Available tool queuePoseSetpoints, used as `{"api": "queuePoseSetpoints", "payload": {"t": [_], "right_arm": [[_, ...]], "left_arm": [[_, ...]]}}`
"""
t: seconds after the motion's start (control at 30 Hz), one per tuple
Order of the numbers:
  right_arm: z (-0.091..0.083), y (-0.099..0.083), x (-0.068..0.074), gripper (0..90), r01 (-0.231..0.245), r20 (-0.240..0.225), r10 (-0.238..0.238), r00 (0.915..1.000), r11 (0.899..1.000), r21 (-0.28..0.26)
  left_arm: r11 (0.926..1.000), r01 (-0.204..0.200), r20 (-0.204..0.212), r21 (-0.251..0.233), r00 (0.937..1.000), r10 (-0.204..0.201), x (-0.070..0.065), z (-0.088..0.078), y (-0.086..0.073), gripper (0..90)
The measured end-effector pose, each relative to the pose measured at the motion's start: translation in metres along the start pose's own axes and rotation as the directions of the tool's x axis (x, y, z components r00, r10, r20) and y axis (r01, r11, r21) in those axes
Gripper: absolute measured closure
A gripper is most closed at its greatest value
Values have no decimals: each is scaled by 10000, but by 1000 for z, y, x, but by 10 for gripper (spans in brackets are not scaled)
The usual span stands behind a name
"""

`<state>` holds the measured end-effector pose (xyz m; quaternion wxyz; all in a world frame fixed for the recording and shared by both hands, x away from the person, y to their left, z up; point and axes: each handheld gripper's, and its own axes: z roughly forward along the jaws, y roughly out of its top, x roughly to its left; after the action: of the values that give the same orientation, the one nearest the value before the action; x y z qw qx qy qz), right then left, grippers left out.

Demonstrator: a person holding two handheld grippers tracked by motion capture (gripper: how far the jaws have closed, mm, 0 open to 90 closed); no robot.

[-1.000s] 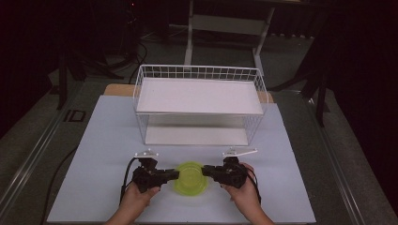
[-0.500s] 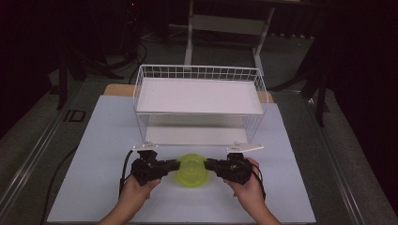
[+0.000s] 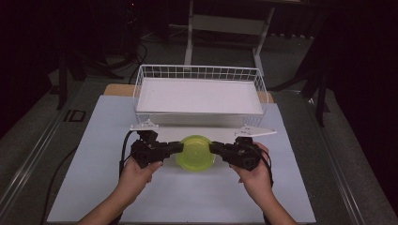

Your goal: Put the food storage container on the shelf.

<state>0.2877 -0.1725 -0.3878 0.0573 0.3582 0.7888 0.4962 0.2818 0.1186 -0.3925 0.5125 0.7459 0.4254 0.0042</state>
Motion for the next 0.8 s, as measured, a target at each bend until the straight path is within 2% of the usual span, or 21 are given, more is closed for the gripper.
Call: {"api": "queuePoseSetpoints", "payload": {"t": [0.27, 0.33, 0.37, 0.57, 0.7, 0.8], "right_arm": [[-13, 28, 0, 803, 77, 111, -72, 9999, 9990, -437], [-14, 32, -1, 803, 28, 126, -22, 9999, 9989, -461], [-17, 39, -2, 803, 3, 138, 4, 9999, 9987, -511], [-23, 59, -4, 800, 64, 367, -36, 9993, 9970, -769], [-25, 69, -8, 799, 9, 381, 27, 9993, 9956, -940], [-28, 82, -12, 798, -18, 465, 68, 9989, 9942, -1079]], "left_arm": [[9990, -360, -58, -252, 9993, 358, -8, -9, 33, 814], [9990, -360, -58, -252, 9993, 358, -8, -9, 33, 814], [9987, -400, 0, -325, 9992, 400, -9, -10, 46, 814], [9983, -364, 54, -459, 9993, 367, -10, -12, 69, 814], [9975, -473, -47, -528, 9989, 471, -12, -13, 81, 814], [9965, -562, -78, -611, 9984, 558, -13, -14, 97, 813]]}}
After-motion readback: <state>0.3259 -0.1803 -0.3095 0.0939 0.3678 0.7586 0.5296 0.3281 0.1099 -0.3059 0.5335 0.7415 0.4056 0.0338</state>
